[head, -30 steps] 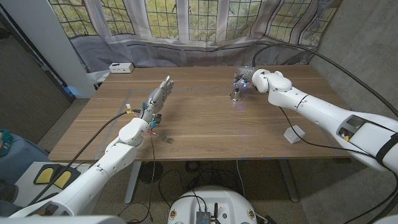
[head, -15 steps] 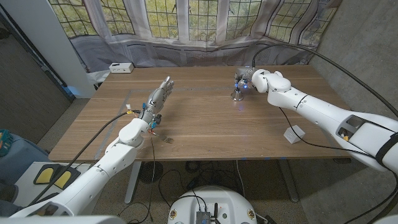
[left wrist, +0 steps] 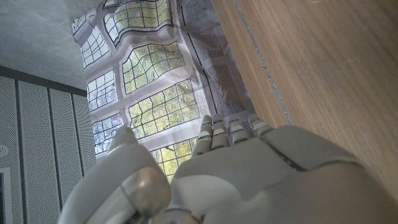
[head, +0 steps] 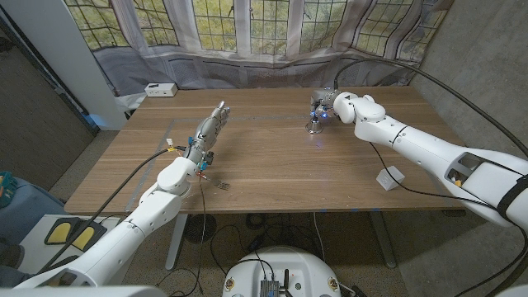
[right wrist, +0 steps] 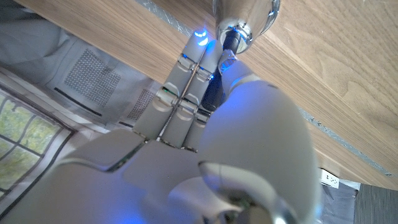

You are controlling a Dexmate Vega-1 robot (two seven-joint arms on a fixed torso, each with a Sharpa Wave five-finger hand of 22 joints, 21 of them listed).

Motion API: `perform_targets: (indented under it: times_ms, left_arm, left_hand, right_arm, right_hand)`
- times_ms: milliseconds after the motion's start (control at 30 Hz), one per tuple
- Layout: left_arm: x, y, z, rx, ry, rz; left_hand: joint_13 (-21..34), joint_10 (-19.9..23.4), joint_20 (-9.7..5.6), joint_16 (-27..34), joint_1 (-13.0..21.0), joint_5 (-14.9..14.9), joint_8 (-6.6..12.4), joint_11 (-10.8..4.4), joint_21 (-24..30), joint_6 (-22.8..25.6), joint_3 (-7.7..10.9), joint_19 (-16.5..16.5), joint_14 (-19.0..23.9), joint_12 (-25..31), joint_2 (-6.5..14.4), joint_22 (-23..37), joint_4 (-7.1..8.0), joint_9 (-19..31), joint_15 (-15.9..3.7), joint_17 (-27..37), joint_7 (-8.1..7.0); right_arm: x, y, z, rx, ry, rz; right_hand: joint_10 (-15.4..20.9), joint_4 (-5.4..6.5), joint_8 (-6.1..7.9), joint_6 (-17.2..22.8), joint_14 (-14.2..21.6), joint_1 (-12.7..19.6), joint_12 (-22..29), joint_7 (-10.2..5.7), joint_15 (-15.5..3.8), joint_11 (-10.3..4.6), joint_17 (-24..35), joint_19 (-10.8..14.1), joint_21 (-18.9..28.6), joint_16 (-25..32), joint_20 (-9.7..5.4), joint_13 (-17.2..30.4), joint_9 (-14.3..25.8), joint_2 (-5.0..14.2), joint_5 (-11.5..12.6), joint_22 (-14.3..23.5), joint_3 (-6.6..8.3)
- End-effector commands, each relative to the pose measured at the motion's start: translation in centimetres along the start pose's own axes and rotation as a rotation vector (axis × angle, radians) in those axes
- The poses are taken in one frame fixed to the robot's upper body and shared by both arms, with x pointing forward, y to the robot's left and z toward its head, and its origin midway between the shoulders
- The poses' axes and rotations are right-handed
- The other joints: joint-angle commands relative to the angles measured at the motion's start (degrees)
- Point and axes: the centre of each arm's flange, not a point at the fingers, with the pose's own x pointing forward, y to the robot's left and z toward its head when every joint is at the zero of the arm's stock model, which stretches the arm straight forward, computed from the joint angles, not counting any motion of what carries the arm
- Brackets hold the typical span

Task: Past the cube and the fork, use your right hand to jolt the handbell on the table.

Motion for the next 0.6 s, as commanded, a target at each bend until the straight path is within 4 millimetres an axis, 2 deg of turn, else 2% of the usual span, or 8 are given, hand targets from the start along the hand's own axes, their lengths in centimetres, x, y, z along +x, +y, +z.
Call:
perform_targets:
  times_ms: [33,67,600]
  left_arm:
    - [0.0,0.0,-0.1,-0.002,0.001,-0.004]
    - [0.0,0.0,-0.1,-0.002,0.001,-0.005]
    - [0.1,-0.2,0.4,0.008,-0.003,-0.02]
  left_hand:
    - [0.08,0.25,0.38,-0.03,0.48,-0.09,-0.01,0.0,0.03,0.58,0.13,0.0,0.09,-0.14,-0.12,0.05,-0.24,0.34,0.1,0.29,0.0]
    - [0.08,0.26,0.38,-0.03,0.48,-0.09,-0.02,0.05,0.01,0.57,0.13,-0.04,0.1,-0.13,-0.11,0.05,-0.24,0.34,0.15,0.29,0.0]
    - [0.08,0.45,0.37,-0.02,0.44,-0.09,-0.01,0.11,0.03,0.7,0.14,-0.07,0.13,-0.1,-0.09,0.05,-0.33,0.34,0.18,0.29,0.11]
  right_arm:
    - [-0.5,-0.4,-0.4,0.018,0.0,0.009]
    - [-0.6,-0.4,-0.4,0.018,0.002,0.005]
    - [-2.3,-1.5,-0.3,0.038,0.015,-0.046]
  right_hand:
    - [3.09,0.67,-0.35,0.25,1.49,0.3,0.55,0.65,-0.81,2.09,0.53,0.29,0.71,0.1,0.02,0.81,0.34,0.78,-0.07,0.15,-0.09]
    - [3.11,0.75,-0.41,0.22,1.63,0.24,0.62,0.65,-0.76,1.69,0.64,0.22,0.76,0.13,0.03,0.93,0.34,0.82,-0.08,0.15,-0.16]
    - [2.95,1.0,-0.85,0.26,2.02,0.28,1.26,1.03,-0.59,1.81,1.46,0.2,1.6,-0.36,0.24,2.18,0.46,1.31,-0.05,0.06,-0.51]
